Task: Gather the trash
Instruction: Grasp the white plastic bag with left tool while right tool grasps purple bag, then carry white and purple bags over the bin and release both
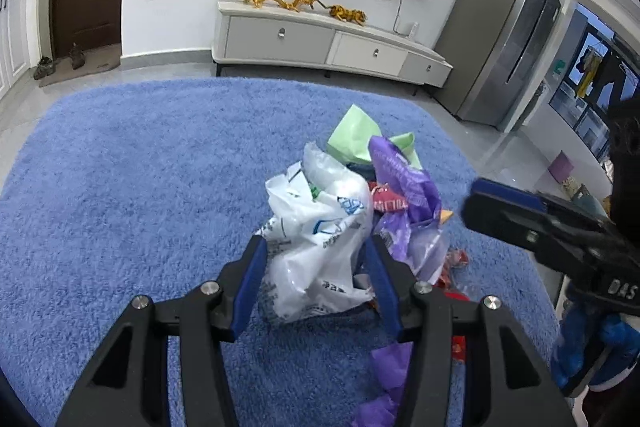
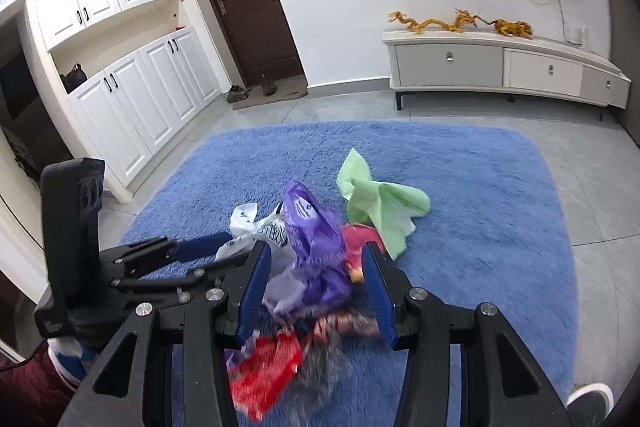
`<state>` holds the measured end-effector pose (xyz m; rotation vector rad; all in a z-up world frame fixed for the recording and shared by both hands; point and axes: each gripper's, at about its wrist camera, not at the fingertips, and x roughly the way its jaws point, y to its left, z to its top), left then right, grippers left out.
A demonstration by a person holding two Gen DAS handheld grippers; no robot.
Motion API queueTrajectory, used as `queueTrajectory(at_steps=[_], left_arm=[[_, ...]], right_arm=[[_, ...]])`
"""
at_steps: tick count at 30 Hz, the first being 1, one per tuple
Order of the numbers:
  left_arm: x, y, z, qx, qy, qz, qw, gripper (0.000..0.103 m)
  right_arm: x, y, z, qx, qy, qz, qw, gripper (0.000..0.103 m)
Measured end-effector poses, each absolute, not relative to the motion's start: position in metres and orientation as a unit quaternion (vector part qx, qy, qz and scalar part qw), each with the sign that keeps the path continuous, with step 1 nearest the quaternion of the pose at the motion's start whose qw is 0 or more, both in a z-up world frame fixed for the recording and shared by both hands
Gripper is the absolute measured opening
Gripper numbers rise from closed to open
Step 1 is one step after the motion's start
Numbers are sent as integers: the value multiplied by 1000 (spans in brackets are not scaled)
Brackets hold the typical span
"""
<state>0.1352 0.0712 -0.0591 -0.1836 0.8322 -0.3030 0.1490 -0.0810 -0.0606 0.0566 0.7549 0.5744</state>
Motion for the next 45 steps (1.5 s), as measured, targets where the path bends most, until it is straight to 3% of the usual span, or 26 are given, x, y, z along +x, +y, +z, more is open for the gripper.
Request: queueTrajectory(at_steps=[8, 10, 15, 30, 45], left_arm=[[135, 75, -68, -91, 403, -145, 899, 48], [131, 76, -67, -89, 399, -141, 902, 44], [115, 80, -61, -98, 384, -135, 908, 38], [46, 118, -16, -118, 333, -84, 932, 35], [5, 89, 0, -96, 328, -102, 934, 34]], right_arm=[[173, -64, -80, 26, 383, 293, 876, 43], [171, -63, -81, 24, 380, 301, 874, 29], [158, -70, -78, 31, 367, 304, 878, 23], [93, -132, -34, 69, 314, 255, 912, 23], [17, -268, -41, 122, 310, 103, 937, 23]])
